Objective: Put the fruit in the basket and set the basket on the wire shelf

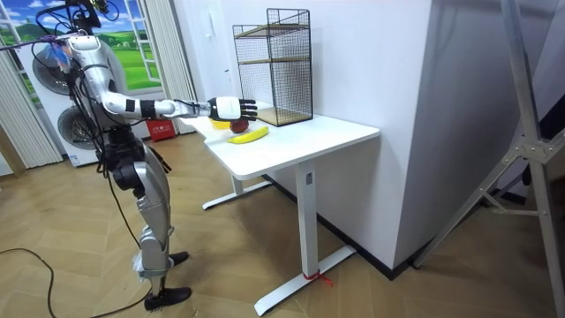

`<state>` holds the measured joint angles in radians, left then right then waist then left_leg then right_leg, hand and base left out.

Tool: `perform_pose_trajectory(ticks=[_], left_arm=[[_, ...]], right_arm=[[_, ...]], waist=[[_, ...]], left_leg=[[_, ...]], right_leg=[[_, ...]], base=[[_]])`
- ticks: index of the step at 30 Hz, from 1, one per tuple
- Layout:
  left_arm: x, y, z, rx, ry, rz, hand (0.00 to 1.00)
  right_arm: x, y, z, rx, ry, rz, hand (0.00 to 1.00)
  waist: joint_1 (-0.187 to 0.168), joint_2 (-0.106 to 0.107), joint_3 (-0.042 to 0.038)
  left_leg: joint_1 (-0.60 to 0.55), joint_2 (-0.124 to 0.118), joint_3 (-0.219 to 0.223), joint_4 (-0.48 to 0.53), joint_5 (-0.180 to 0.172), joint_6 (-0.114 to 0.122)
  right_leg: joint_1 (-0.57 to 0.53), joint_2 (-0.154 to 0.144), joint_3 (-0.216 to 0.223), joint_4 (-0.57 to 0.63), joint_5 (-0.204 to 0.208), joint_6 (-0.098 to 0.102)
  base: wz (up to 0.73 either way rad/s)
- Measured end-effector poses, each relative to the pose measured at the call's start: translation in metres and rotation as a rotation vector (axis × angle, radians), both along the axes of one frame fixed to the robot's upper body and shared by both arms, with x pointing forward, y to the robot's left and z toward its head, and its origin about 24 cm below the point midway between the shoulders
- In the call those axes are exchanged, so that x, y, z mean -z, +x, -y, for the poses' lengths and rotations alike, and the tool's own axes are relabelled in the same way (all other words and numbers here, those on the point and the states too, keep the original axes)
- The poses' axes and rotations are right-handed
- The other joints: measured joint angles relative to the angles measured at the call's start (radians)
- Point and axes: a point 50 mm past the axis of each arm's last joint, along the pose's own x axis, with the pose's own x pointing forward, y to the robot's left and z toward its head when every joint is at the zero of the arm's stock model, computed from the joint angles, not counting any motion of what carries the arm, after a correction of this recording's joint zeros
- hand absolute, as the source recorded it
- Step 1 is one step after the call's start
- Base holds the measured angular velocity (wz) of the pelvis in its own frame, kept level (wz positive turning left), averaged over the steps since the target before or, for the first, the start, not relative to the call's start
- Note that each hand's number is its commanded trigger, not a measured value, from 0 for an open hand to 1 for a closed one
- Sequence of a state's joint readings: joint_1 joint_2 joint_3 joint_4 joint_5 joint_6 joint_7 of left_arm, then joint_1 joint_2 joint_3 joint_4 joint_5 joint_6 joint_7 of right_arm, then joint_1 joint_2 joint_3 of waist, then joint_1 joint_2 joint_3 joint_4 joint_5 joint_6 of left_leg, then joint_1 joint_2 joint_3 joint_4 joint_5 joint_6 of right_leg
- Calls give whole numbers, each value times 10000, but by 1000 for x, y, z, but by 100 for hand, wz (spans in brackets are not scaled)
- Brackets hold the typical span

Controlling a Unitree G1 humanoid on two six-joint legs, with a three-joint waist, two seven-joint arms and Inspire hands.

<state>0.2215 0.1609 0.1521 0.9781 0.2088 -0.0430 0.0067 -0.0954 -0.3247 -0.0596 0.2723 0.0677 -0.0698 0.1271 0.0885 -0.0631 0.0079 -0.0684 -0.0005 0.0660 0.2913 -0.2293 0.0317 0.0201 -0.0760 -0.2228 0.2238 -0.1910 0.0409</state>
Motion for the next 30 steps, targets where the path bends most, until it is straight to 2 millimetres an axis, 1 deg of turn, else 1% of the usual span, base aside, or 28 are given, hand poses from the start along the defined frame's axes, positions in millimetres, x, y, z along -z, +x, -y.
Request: perform_pose_trajectory(ticks=[5, 14, 21, 24, 30], left_arm=[[0, 0, 0, 10, -8, -8, 0], [-1, 4, 0, 65, 13, 159, 0], [-1, 3, 1, 103, 36, 131, 0], [-1, 2, 1, 100, 59, 88, 0], [0, 0, 1, 79, 113, -114, 0]], right_arm=[[0, 0, -1, -204, 28, -48, 0], [0, 0, -2, -279, 36, -87, 0], [1, 0, -2, -286, -120, -188, 0], [3, 0, -3, -383, -323, -284, 0], [9, 0, -5, -446, -565, -693, 0]], waist=[[31, -38, 12], [50, -34, 14], [51, -51, 15], [77, -73, 16], [260, -152, 43]], left_leg=[[-1, 7, 0, 20, 0, 0], [-56, 20, -8, 130, -1, 0], [-83, 22, -120, 125, -1, -1], [-91, 24, -139, 125, -1, -1], [-101, 19, -182, 187, -1, -1]], right_leg=[[-8, 5, -4, 1, 5, -9], [-17, 7, -9, 0, 8, -12], [-13, 11, -92, 1, 13, -21], [-10, 11, -122, 1, 14, -23], [-1, 11, -171, 1, 14, -23]], base=[[0], [0], [3], [1], [1]])
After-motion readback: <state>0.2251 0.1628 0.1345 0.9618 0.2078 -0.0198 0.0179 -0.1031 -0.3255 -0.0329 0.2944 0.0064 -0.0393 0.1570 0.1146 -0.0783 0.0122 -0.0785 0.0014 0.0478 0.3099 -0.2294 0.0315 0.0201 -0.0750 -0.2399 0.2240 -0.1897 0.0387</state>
